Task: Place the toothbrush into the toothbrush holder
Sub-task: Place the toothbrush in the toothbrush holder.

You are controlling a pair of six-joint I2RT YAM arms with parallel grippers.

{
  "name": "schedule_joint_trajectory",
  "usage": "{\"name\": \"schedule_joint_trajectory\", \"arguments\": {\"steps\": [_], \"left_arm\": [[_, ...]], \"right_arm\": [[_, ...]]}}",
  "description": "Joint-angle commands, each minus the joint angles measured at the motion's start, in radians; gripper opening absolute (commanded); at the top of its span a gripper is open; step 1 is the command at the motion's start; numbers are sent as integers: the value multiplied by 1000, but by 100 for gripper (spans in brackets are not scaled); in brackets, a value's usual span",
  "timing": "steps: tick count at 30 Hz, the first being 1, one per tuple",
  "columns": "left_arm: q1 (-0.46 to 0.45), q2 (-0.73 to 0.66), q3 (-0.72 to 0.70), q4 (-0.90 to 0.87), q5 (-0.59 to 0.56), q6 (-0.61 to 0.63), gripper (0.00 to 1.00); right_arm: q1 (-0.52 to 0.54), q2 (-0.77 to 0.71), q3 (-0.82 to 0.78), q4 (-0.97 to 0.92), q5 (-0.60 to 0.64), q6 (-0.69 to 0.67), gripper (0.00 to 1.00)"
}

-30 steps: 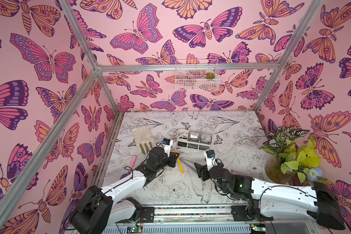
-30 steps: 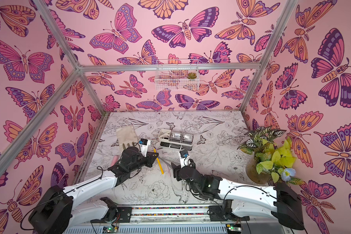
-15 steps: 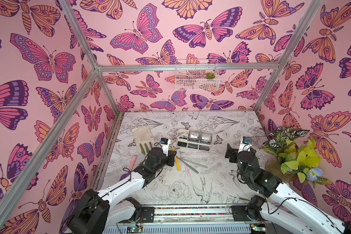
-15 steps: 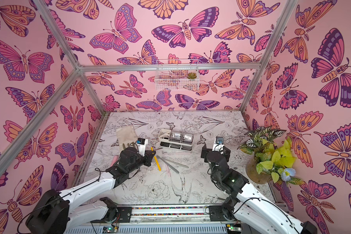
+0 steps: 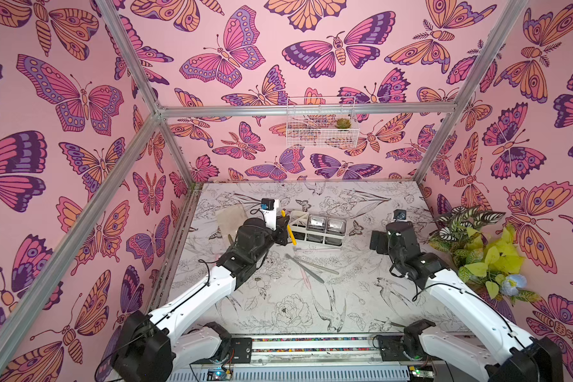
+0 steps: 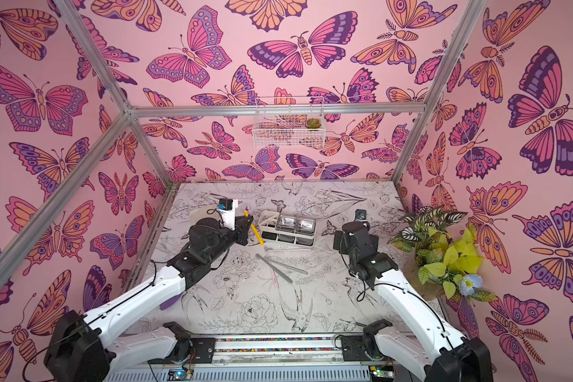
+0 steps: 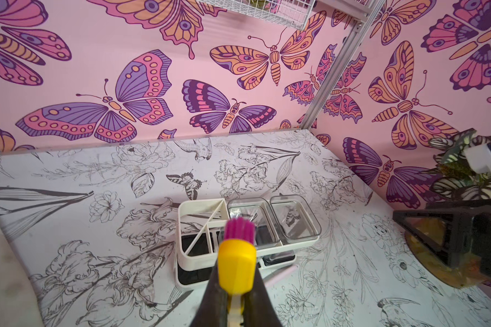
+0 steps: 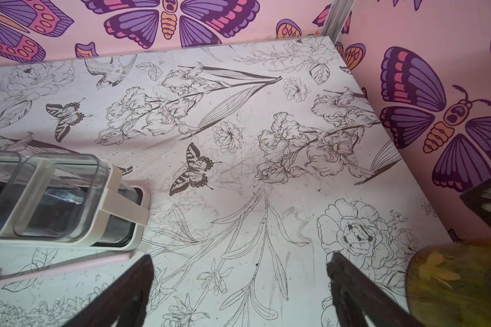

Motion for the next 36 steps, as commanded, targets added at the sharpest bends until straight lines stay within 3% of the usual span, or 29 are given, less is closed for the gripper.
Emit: {"name": "schedule_joint_trajectory", "arguments": {"steps": [1, 5, 8, 12, 18, 30, 36], "left_arm": [[5, 56, 28, 22, -41, 68, 0], [5, 145, 37, 112, -66, 76, 0], [-1, 165, 71, 111, -60, 90, 0], [-11, 138, 100, 104, -68, 117, 0], [-14, 151, 172, 70, -89, 160, 0], [-14, 273, 269, 79, -62, 256, 0], [-14, 293, 294, 79, -65, 282, 0]], "right_arm": [[-23, 21, 45, 76, -69, -45, 96], [-64, 110, 78, 108, -153, -80, 97], [-143, 221, 156, -5, -104, -33, 95], [-273, 284, 123, 86, -263, 33, 93], [-284, 343, 110, 149, -315, 1, 92], [-284, 231, -118, 417, -338, 29, 92], [-272, 142, -232, 574, -452, 18, 92]]}}
